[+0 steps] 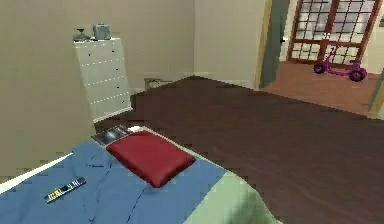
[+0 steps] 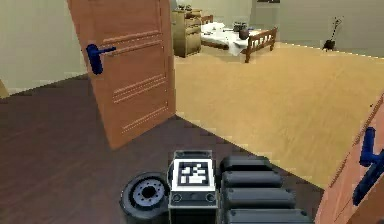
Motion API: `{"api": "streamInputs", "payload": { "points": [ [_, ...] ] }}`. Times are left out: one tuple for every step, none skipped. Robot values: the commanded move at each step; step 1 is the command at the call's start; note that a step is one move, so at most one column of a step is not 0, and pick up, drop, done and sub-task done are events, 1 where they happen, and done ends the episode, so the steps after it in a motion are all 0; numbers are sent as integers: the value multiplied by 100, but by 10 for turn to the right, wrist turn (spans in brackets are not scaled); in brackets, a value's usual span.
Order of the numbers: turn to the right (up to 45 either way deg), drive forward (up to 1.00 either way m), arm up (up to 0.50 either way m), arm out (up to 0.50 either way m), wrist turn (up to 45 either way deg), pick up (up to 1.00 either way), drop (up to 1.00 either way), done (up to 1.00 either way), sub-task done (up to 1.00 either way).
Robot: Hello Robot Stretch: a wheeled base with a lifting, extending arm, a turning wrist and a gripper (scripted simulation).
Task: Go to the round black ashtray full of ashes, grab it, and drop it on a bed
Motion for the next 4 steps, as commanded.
{"api": "streamInputs", "payload": {
  "points": [
    [-450,0,0,0,0,0,0,0,0],
    [-450,0,0,0,0,0,0,0,0],
    [0,10,0,0,0,0,0,0,0],
    [-450,0,0,0,0,0,0,0,0]
  ]
}}
